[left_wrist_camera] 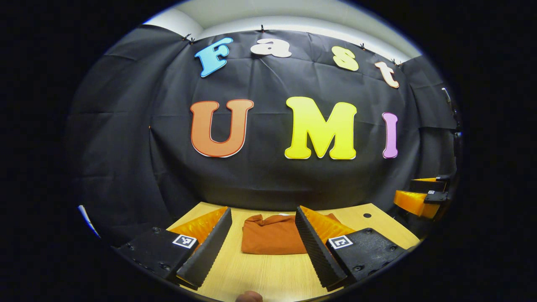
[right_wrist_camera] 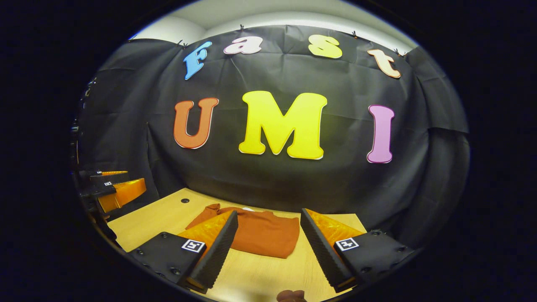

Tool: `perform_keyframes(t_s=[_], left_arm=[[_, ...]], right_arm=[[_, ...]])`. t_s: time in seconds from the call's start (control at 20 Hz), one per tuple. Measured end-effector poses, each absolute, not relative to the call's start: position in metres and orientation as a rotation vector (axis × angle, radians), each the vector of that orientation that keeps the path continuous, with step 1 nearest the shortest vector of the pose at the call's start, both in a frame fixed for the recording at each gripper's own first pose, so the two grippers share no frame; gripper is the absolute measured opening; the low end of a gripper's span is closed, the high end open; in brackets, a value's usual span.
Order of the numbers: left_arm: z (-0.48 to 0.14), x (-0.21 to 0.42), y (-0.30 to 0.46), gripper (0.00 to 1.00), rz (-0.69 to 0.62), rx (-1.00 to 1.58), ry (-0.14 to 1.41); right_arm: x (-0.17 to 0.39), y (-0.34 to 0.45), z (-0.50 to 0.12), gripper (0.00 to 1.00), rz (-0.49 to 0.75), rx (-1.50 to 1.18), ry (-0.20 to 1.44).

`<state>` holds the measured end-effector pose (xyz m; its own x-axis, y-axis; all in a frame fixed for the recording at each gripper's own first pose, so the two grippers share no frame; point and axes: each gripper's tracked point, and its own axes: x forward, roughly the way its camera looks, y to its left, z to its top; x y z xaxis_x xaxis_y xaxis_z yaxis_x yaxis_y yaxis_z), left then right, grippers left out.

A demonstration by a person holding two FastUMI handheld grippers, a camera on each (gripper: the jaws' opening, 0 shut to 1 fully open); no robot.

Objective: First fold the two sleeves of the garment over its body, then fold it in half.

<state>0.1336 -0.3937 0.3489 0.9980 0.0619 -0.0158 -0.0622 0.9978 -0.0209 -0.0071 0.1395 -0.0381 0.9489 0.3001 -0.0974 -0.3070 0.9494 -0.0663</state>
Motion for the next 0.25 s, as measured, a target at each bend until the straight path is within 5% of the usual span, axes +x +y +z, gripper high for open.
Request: perform_keyframes(t_s=[0.25], left_arm=[[0.3564, 0.1360, -0.3856, 0.98, 0.075, -0.001, -0.006]], right_arm=[[0.0019, 0.1523, -0.0359, 0.96, 0.338, -0.074, 0.088]])
